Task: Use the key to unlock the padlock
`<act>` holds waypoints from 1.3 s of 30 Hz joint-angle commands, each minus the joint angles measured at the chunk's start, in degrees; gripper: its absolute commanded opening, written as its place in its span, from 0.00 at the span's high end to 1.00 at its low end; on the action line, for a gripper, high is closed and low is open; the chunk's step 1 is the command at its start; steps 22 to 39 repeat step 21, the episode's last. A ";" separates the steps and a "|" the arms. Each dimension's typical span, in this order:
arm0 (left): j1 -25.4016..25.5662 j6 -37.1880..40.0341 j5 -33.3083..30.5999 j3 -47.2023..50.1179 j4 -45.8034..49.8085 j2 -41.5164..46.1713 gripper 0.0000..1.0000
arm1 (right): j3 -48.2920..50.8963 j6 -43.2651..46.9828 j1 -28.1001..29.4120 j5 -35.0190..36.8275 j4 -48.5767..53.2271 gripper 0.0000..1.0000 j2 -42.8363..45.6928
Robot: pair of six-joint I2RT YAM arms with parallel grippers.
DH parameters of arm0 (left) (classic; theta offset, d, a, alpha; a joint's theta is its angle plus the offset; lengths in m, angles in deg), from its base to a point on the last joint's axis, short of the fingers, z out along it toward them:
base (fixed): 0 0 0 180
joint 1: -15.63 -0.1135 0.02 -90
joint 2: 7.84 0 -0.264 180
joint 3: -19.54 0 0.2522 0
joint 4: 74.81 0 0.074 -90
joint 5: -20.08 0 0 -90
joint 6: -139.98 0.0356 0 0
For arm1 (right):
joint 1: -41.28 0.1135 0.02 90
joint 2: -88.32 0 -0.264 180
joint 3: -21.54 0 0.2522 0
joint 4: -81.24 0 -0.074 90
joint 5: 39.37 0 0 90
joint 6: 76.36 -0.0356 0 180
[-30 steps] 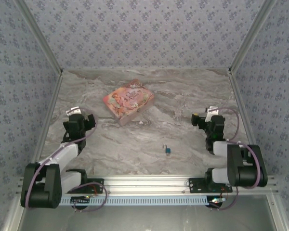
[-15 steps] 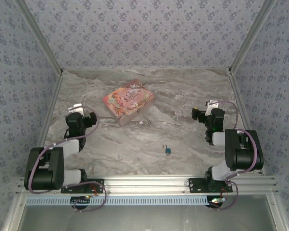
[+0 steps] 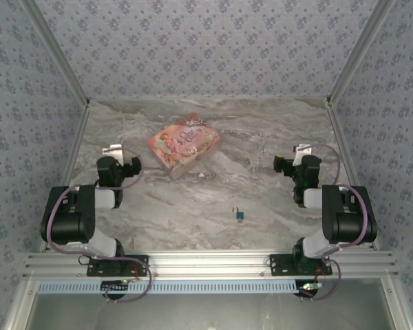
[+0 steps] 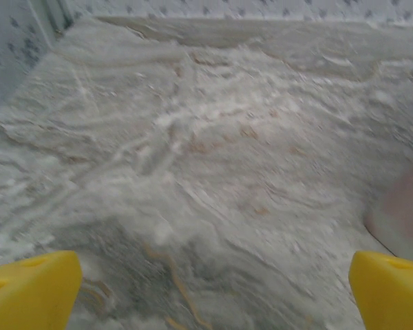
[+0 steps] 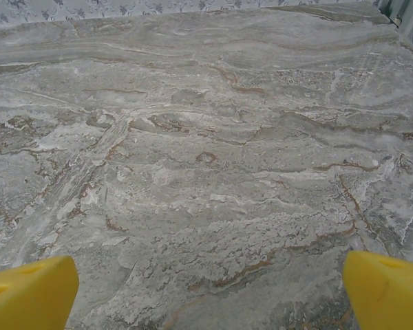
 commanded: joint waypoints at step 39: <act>0.33 -0.34 0.83 -1.03 1.10 -0.22 0.01 | -0.70 1.92 1.25 2.62 0.61 0.00 -0.09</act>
